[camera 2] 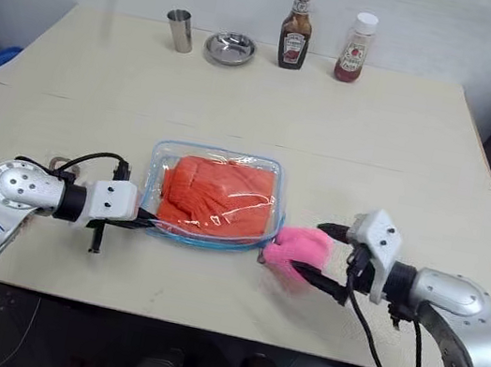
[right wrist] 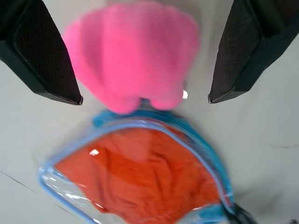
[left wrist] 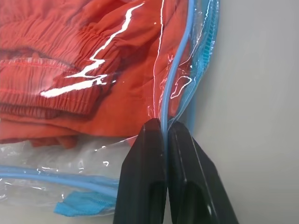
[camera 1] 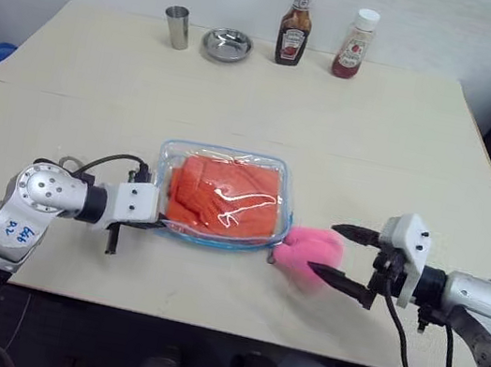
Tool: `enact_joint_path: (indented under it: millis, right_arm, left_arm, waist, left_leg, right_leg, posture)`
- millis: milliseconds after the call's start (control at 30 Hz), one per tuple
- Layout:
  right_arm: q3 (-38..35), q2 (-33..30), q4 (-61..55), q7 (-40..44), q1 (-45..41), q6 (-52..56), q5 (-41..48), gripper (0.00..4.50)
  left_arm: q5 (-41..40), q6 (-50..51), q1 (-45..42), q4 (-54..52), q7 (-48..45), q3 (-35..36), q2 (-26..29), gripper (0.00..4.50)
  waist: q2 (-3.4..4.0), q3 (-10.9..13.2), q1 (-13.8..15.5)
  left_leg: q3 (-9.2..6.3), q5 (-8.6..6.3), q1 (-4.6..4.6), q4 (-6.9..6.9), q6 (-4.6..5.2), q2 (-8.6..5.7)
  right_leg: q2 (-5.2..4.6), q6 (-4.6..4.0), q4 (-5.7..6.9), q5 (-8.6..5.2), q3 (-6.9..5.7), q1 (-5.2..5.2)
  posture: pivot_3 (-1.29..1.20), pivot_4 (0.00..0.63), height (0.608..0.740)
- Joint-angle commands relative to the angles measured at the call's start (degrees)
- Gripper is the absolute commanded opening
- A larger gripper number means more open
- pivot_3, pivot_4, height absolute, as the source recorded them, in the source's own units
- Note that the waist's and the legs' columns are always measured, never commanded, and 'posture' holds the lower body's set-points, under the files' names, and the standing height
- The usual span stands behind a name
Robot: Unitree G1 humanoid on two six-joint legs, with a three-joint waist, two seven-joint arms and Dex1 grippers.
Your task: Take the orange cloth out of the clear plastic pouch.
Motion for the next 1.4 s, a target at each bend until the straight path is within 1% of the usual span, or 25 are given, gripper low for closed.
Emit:
enact_joint_path:
  millis: [33,133,167,267,400,467,533,633,867,900,1033,1200,1333,1400]
  right_arm:
    - [-4.2,0.9,0.2,-1.8,1.2,1.8,2.6,4.5]
    - [-5.1,3.3,2.4,-4.7,0.6,5.9,5.6,4.5]
    - [-5.0,4.2,3.3,-5.4,0.3,7.0,6.4,4.5]
    - [-4.5,5.6,5.2,-6.4,-0.3,8.6,7.2,4.5]
    - [-3.0,8.4,8.5,-7.9,-2.1,10.2,7.8,4.5]
    - [-2.3,9.2,9.1,-7.9,-2.1,10.4,7.7,4.09]
    - [-1.8,9.1,8.3,-6.9,-1.2,10.4,8.0,3.6]
    - [-2.6,8.6,5.2,-5.5,1.2,10.2,9.6,2.52]
    - [-5.5,8.5,0.9,-6.2,3.2,8.8,11.8,0.09]
    - [-5.8,8.3,0.0,-6.1,3.5,8.4,11.7,0.02]
    - [-6.8,7.0,-4.1,-3.9,4.4,5.5,11.8,0.02]
    - [1.0,0.8,-7.4,0.7,2.5,-6.8,-2.1,0.02]
    - [5.4,-4.2,-7.5,6.8,2.4,-13.7,-8.0,0.02]
    - [6.6,-5.3,-7.6,8.5,2.2,-17.1,-10.1,0.02]
  left_arm:
    - [-0.9,0.8,0.8,-2.1,1.4,2.0,-0.3,1.02]
    - [-5.4,3.4,2.6,-5.0,0.5,4.3,-0.9,1.95]
    - [-9.4,6.5,3.8,-7.3,-0.7,6.5,-0.7,2.25]
    - [-18.9,14.5,5.6,-12.6,-3.2,11.5,0.3,2.25]
    - [-30.5,24.2,4.9,-17.3,-4.5,17.3,1.9,2.25]
    - [-32.7,26.1,3.3,-18.0,-3.4,17.7,1.8,2.29]
    - [-32.8,26.4,1.9,-18.1,-2.2,16.9,1.5,2.29]
    - [-31.1,25.0,0.5,-17.9,-1.3,14.3,1.0,2.29]
    - [-29.7,23.3,-1.7,-16.1,-0.3,11.0,0.2,2.29]
    - [-29.7,23.2,-2.2,-15.9,-0.2,10.5,0.0,2.29]
    - [-29.5,22.9,-4.5,-15.1,-0.1,8.2,-1.3,2.29]
    - [-27.7,21.9,-8.5,-12.8,-0.3,3.8,-4.1,2.29]
    - [-25.9,20.7,-11.0,-10.6,-0.7,0.6,-6.6,2.29]
    - [-25.2,20.2,-12.1,-9.7,-1.5,-1.1,-7.8,2.29]
  waist:
    - [0.0,0.0,-0.1]
    - [0.0,0.0,-0.2]
    - [0.0,0.0,-0.2]
    - [0.0,0.0,-0.1]
    - [0.0,0.0,-0.2]
    - [0.01,0.0,-0.1]
    - [0.01,0.0,-0.1]
    - [0.01,0.0,0.0]
    - [0.01,0.0,-0.1]
    - [0.0,0.0,-0.1]
    - [0.0,0.0,0.0]
    - [0.0,0.0,-0.1]
    - [0.0,0.0,0.0]
    - [-0.01,0.0,0.0]
  left_leg:
    - [0.0,0.0,0.0,0.0,0.0,0.0]
    - [0.01,0.0,0.02,-0.02,0.0,0.01]
    - [0.01,0.0,0.02,-0.02,0.0,0.01]
    - [0.01,0.01,0.02,-0.04,-0.03,0.03]
    - [-0.01,0.02,0.05,-0.02,-0.03,0.02]
    - [-0.01,0.02,0.09,-0.05,-0.03,0.01]
    - [-0.02,0.02,0.09,-0.06,-0.04,0.01]
    - [-0.03,0.03,0.08,-0.05,-0.05,0.0]
    - [-0.03,0.03,0.13,-0.11,-0.06,0.01]
    - [-0.03,0.03,0.12,-0.12,-0.06,0.01]
    - [-0.03,0.12,0.1,-0.11,-0.21,-0.01]
    - [-0.03,0.12,0.11,-0.09,-0.21,-0.03]
    - [-0.03,0.15,0.1,-0.09,-0.26,-0.03]
    - [-0.03,0.15,0.07,-0.06,-0.26,-0.02]
  right_leg:
    - [0.0,0.0,0.0,0.0,0.0,0.0]
    - [0.01,0.0,0.01,0.0,0.01,0.02]
    - [0.01,0.0,0.01,0.0,0.01,0.02]
    - [0.01,0.0,0.01,0.0,0.01,0.01]
    - [0.0,0.0,0.0,0.0,0.0,0.04]
    - [0.0,0.0,-0.01,0.0,0.0,0.07]
    - [0.01,0.0,-0.03,0.0,0.0,0.08]
    - [0.01,0.0,-0.08,0.0,-0.01,0.1]
    - [0.04,0.0,-0.06,0.0,0.0,0.1]
    - [0.03,0.0,-0.06,0.0,0.0,0.1]
    - [0.03,0.0,-0.09,0.0,0.01,0.1]
    - [0.04,0.0,-0.1,0.0,0.01,0.12]
    - [0.07,0.0,-0.1,0.0,0.01,0.1]
    - [0.07,0.01,-0.11,0.0,0.01,0.11]
  posture:
    - [0.0,0.15,0.74]
    - [0.0,0.15,0.74]
    - [0.0,0.15,0.74]
    - [0.0,0.15,0.74]
    - [0.0,0.15,0.74]
    - [0.0,0.15,0.74]
    - [0.0,0.15,0.74]
    - [0.0,0.15,0.74]
    - [0.0,0.15,0.74]
    - [0.0,0.15,0.74]
    - [0.0,0.15,0.74]
    - [0.0,0.15,0.74]
    - [0.0,0.15,0.74]
    - [0.0,0.15,0.74]
